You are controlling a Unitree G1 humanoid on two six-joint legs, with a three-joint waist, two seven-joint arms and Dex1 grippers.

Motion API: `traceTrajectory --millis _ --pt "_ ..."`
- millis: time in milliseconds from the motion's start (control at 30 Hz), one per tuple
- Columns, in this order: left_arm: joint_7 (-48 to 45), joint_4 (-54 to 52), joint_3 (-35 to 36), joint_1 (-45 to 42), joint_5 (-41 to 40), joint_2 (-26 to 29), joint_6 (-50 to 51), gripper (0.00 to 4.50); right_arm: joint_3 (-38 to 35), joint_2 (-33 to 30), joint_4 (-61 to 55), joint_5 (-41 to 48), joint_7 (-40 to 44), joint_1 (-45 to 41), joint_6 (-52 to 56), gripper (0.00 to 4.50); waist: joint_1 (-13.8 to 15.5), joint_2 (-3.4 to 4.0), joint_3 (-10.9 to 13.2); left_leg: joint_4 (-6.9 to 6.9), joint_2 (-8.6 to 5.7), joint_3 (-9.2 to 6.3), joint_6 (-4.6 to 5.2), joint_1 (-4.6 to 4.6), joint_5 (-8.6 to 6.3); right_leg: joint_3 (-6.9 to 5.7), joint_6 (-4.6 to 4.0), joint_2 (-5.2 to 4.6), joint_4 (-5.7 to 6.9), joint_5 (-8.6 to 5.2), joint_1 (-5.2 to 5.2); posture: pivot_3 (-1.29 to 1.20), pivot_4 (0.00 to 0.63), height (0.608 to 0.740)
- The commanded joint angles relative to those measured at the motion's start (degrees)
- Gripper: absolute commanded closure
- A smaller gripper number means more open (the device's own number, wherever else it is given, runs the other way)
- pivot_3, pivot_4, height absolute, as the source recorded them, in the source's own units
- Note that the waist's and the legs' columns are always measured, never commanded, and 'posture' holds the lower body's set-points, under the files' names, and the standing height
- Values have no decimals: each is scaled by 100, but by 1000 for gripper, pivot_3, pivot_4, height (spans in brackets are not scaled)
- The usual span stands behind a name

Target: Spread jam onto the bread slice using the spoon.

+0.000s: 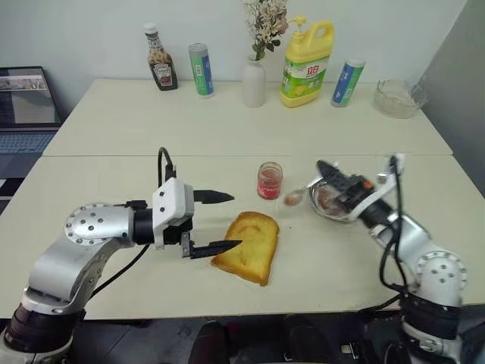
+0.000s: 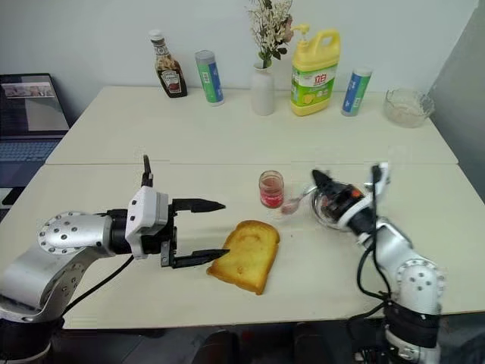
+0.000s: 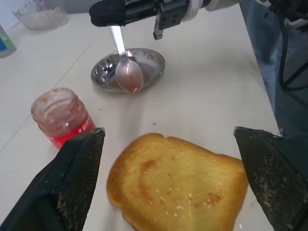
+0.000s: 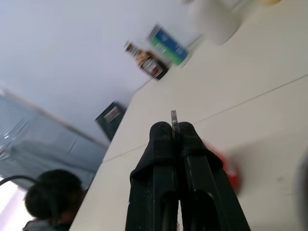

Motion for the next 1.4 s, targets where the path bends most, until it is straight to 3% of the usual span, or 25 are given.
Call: traceTrajectory --millis 33,233,733,833,1200,1400 --pt "46 -184 -170 -202 7 -70 69 0 -316 -219 136 -139 94 33 -326 4469 -4 0 0 -1 0 -1 0 0 0 0 -1 0 1 1 0 0 150 740" --pt "191 98 -647 -773 198 -463 160 0 -222 -447 1307 -1285 652 -72 -988 4469 -29 1 0 0 7 0 1 8 0 4 -3 12 6 1 2 0 150 740" --pt "150 274 -916 -1008 473 -842 34 0 -403 -590 3163 -2404 1541 -695 -1649 4469 -13 5 1 2 6 6 0 8 0 7 -9 11 6 6 2 0 150 740" --pt "140 292 -918 -1017 510 -867 23 0 -392 -630 3235 -2510 1636 -669 -1623 3845 -5 5 1 3 6 3 0 9 1 5 -10 10 7 6 5 0 150 740" --pt "150 373 -927 -1070 611 -937 14 0 218 -1015 2382 -3488 2219 -38 -1788 35 10 8 0 4 5 5 0 10 1 7 -9 9 8 6 5 0 150 740" --pt "140 436 -940 -1128 664 -985 10 0 592 -1215 1950 -4075 2705 226 -2087 35 18 8 0 5 4 3 0 10 1 5 -9 9 8 5 5 0 150 740"
